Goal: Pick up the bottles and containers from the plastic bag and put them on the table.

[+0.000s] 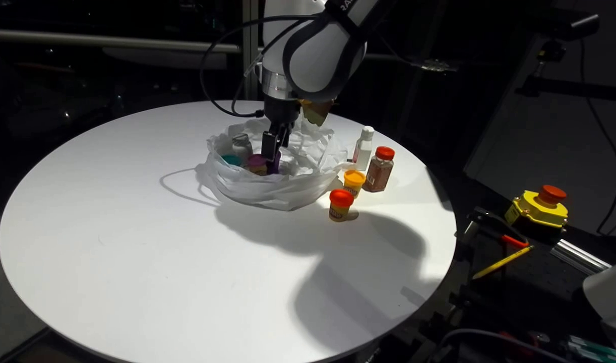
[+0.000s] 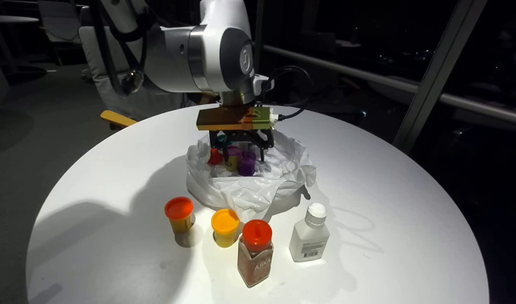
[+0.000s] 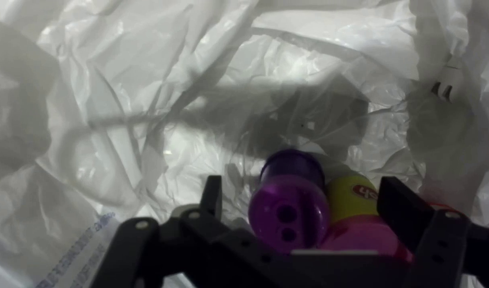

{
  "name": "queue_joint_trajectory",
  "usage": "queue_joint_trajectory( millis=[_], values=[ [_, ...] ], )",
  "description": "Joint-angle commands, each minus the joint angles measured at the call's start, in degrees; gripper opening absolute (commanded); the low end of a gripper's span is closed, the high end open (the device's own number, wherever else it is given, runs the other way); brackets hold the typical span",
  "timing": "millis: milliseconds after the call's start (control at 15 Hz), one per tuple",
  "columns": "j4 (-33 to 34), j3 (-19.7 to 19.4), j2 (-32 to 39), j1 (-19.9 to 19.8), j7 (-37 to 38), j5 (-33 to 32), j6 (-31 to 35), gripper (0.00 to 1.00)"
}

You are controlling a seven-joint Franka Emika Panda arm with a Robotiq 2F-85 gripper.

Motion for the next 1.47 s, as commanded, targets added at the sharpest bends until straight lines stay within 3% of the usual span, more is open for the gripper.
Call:
queue_joint_trajectory(
  millis=[0,400,467,533,933,1400],
  values=[
    [1.38,0.35,1.08,-0.72,-2.22,0.97,0.79,1.00],
    [2.16,0.09,1.81,-0.26,-2.48,0.55,1.50,1.00],
    [2.36,0.21,1.92,-0.35,-2.72,0.64,1.37,0.75],
    [2.64,0.17,2.17,-0.34,-2.88,0.59,1.27,0.75],
    [3.97,-0.30,3.08,0.11,-2.80,0.25,1.63,0.27],
    [2.46,-1.26,-0.58,1.04,-0.76,0.45,-0.12,0.25]
  ],
)
